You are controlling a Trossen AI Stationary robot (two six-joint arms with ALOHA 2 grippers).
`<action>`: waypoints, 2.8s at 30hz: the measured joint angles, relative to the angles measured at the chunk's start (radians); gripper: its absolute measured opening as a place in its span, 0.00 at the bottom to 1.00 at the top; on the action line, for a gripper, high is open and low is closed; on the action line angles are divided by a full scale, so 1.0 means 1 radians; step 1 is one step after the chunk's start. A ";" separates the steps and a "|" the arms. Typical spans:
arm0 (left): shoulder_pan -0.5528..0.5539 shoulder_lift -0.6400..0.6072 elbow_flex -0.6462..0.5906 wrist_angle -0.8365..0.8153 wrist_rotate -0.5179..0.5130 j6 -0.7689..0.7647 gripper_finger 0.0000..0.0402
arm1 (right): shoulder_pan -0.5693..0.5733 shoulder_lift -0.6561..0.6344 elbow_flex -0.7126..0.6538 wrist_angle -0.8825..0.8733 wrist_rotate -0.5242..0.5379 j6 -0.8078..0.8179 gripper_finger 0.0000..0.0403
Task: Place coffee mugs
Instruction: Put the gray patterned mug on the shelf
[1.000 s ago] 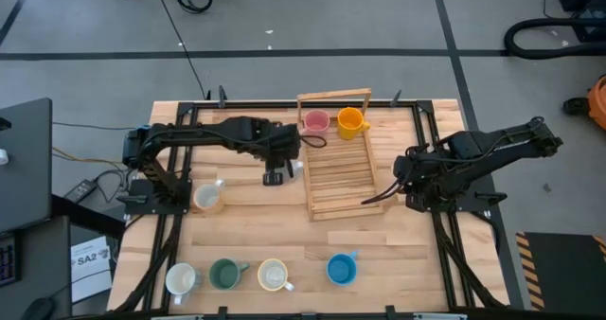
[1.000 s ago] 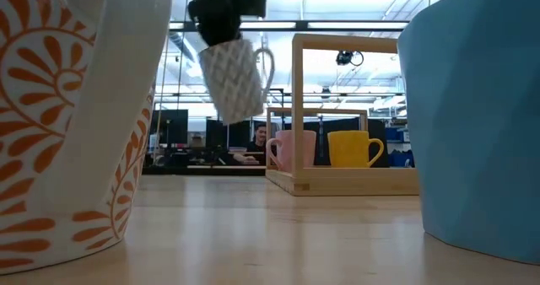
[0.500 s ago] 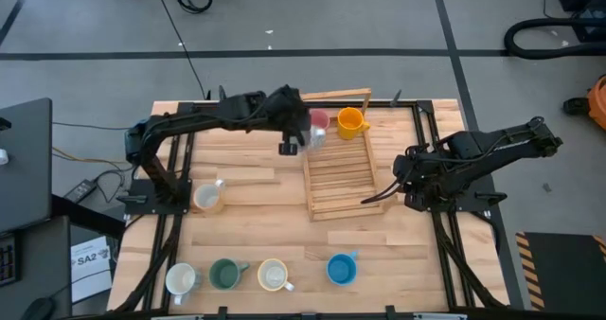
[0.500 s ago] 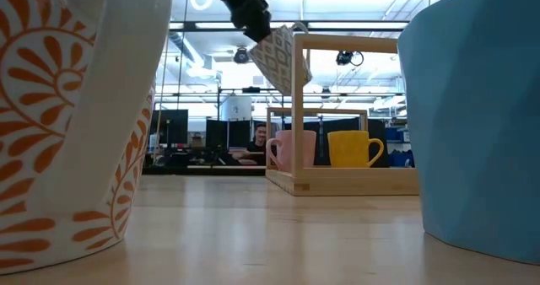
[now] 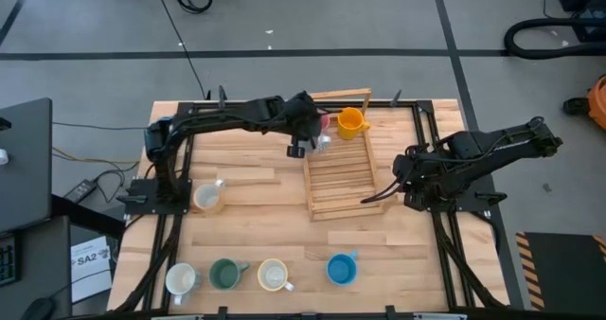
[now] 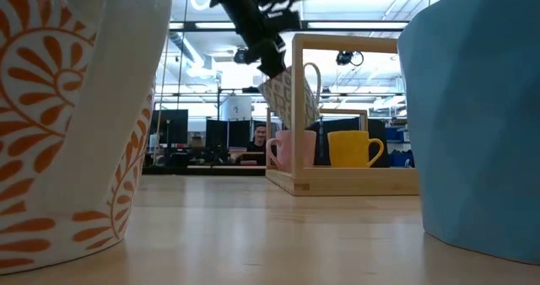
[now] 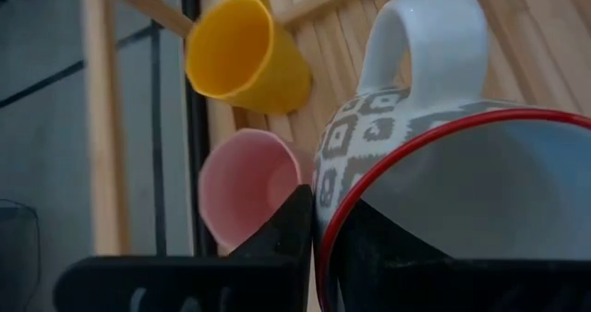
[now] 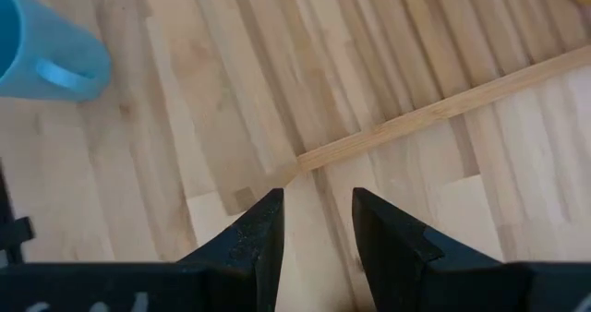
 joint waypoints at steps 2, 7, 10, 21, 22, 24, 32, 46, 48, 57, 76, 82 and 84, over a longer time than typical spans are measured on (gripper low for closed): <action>0.000 0.023 0.000 0.003 0.000 0.000 0.09 | 0.000 0.000 0.000 0.000 0.015 0.000 0.33; -0.002 0.069 0.000 0.006 0.022 -0.001 0.09 | 0.000 0.000 0.000 0.000 0.034 0.000 0.33; -0.005 0.087 0.000 0.011 0.026 -0.001 0.09 | 0.000 0.000 0.000 0.000 0.036 0.000 0.33; -0.020 0.113 0.000 0.050 0.077 -0.012 0.10 | -0.004 0.001 0.000 0.071 0.205 -0.124 0.33; -0.021 0.115 0.000 0.044 0.078 -0.012 0.10 | -0.011 0.001 0.000 0.091 0.220 -0.148 0.33; -0.026 0.119 0.000 0.066 0.080 -0.012 0.10 | -0.032 0.001 0.000 0.136 0.235 -0.201 0.33; -0.035 0.120 0.000 0.082 0.077 -0.012 0.10 | -0.163 0.001 0.000 0.362 0.225 -0.417 0.33; -0.076 0.120 0.000 0.215 0.077 -0.012 0.10 | -0.341 0.027 0.000 0.578 0.030 -0.636 0.33; -0.082 0.120 0.000 0.244 0.077 -0.012 0.10 | -0.360 0.042 0.000 0.574 -0.002 -0.636 0.33; -0.092 0.120 0.000 0.290 0.076 -0.012 0.10 | -0.415 0.126 0.000 0.583 -0.057 -0.695 0.33; -0.092 0.119 0.000 0.291 0.076 -0.013 0.10 | -0.462 0.280 0.000 0.652 -0.131 -0.760 0.33; -0.092 0.119 -0.001 0.294 0.076 -0.023 0.10 | -0.463 0.302 0.000 0.652 -0.125 -0.760 0.33; -0.092 0.119 -0.001 0.294 0.076 -0.045 0.10 | -0.463 0.304 0.000 0.652 -0.122 -0.760 0.33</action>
